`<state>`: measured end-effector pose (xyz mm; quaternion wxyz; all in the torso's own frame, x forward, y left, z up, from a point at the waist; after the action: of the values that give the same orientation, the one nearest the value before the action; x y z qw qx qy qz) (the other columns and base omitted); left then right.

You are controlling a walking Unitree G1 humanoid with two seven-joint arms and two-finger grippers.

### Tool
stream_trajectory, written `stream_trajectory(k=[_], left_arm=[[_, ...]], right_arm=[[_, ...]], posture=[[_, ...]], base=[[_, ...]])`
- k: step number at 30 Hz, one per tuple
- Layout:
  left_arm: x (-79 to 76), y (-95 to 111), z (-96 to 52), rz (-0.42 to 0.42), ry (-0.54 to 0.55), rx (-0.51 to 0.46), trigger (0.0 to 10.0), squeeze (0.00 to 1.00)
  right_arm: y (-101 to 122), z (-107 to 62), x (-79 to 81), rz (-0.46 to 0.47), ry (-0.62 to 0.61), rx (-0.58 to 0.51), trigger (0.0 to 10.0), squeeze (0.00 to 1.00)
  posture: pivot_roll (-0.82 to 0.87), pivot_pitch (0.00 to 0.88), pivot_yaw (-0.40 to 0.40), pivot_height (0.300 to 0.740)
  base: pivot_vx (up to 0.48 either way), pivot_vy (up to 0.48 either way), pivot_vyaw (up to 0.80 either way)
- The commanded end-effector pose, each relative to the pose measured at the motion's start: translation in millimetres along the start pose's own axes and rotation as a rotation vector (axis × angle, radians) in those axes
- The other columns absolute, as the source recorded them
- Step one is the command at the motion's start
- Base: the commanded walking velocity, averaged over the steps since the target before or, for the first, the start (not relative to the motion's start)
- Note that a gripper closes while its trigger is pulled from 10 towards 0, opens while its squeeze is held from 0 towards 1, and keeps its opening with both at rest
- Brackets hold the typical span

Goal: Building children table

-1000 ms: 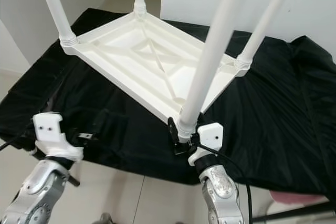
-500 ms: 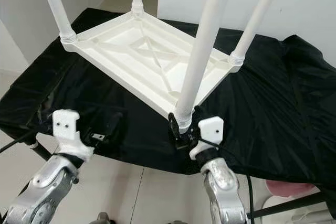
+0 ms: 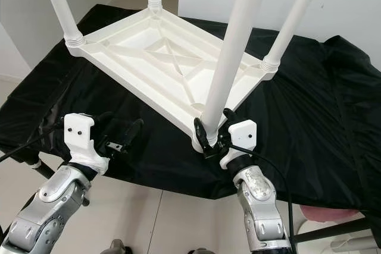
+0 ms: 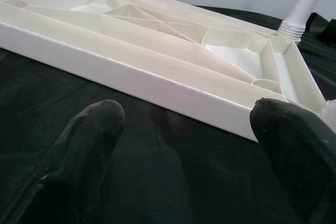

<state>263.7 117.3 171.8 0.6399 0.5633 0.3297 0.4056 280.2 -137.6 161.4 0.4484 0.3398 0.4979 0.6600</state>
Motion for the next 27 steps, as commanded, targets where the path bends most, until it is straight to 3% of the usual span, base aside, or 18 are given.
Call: stream_trajectory(k=[1, 10, 13, 24, 25, 26, 27], left_arm=[[-15.4, 0, -2.3, -0.010, -0.191, 0.000, 10.0, 0.00], [-28.8, 0, -5.4, -0.023, -0.298, 0.016, 10.0, 0.00], [-36.2, -6, -6.6, 0.008, -0.378, 0.065, 10.0, 0.00], [-38.7, -8, -3.4, 0.026, -0.410, 0.084, 10.0, 0.00], [-40.6, -9, -2.8, 0.017, -0.417, 0.097, 10.0, 0.00], [-40.6, -9, -2.8, 0.017, -0.417, 0.097, 10.0, 0.00], [-43.6, -12, -2.6, 0.021, -0.428, 0.116, 10.0, 0.00]], right_arm=[[-2, -0.7, -1.1, 0.016, 0.017, 0.016, 10.0, 0.00], [2, 3.1, -8.5, 0.000, 0.052, 0.015, 10.0, 0.00], [2, 8.1, -18.4, -0.024, 0.088, 0.036, 10.0, 0.00], [-6, 13.2, -15.1, -0.034, 0.218, 0.100, 10.0, 0.00], [-8, 14.4, -13.9, -0.030, 0.236, 0.105, 5.0, 0.00], [-8, 14.4, -13.9, -0.030, 0.236, 0.105, 5.0, 0.00], [-9, 16.0, -13.8, -0.030, 0.246, 0.110, 0.0, 0.00]], posture=[[0.07, 0.171, -0.041, 0.740], [0.07, 0.171, -0.040, 0.740], [0.07, 0.168, -0.039, 0.740], [0.06, 0.169, -0.033, 0.740], [0.06, 0.170, -0.035, 0.740], [0.06, 0.170, -0.035, 0.740], [0.06, 0.169, -0.039, 0.740]], base=[[0.000, 0.000, 0.00], [0.000, 0.000, 0.00], [0.000, 0.000, 0.00], [0.000, 0.000, 0.00], [0.000, 0.000, 0.00], [0.000, 0.000, 0.00], [0.000, 0.000, 0.00]])
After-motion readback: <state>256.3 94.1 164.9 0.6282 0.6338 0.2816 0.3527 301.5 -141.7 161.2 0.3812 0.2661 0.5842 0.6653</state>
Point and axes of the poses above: a point about 5 cm out from each wrist's last joint towards the gripper, its own z axis pointing out of the wrist towards the gripper, its own y axis along the axis of the wrist's last joint, x = y × z, the point moved 2 cm from there along z, pointing out of the wrist towards the gripper, and after that the axes turned 6 degrees about z, right-handed, at the moved point
